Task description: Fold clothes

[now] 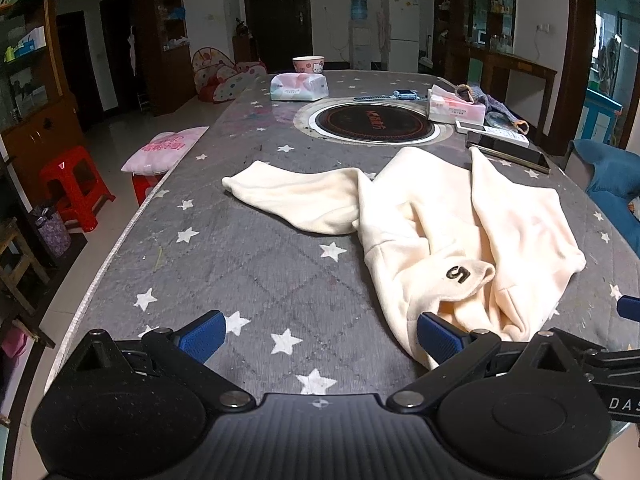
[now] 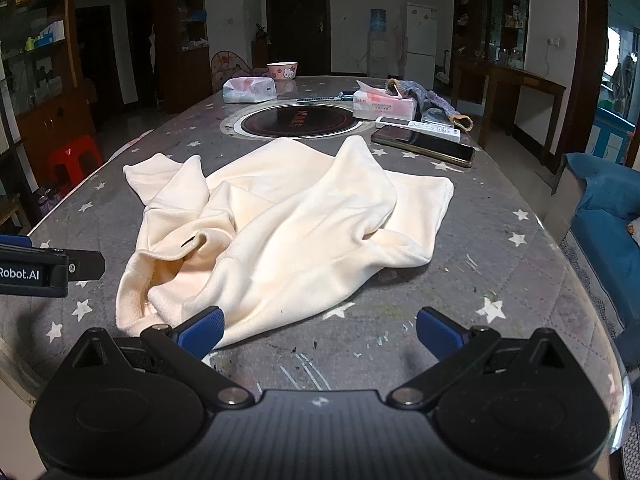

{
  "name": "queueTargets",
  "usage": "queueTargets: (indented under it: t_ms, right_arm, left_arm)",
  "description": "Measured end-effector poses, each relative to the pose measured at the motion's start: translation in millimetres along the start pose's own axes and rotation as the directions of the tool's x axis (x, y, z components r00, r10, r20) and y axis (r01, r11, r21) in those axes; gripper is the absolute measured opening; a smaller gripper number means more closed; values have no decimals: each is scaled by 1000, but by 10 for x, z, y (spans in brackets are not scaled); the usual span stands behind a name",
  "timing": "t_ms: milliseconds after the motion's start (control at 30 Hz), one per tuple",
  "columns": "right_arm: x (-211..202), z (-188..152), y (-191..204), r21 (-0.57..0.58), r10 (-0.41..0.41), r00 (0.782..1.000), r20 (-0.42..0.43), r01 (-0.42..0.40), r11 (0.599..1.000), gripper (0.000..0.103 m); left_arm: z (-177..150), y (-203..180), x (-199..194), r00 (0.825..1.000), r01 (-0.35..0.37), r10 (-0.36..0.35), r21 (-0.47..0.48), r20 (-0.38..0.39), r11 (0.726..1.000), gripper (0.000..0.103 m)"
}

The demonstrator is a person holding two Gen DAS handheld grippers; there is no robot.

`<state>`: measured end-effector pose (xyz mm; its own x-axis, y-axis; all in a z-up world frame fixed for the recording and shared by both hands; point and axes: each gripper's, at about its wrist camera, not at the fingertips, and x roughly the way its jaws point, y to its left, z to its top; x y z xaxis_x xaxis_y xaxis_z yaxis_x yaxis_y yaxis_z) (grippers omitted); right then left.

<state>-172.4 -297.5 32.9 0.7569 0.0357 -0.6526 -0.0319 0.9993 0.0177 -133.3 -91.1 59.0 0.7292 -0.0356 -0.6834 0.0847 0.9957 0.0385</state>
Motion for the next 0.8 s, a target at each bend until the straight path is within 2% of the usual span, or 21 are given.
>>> queueTargets:
  t_ms: [800]
  right_arm:
    - [20, -14, 13, -1, 5, 1000, -8, -5, 1000, 103]
  left_arm:
    - [-45, -33, -45, 1000, 2, -2, 21, -3, 1000, 103]
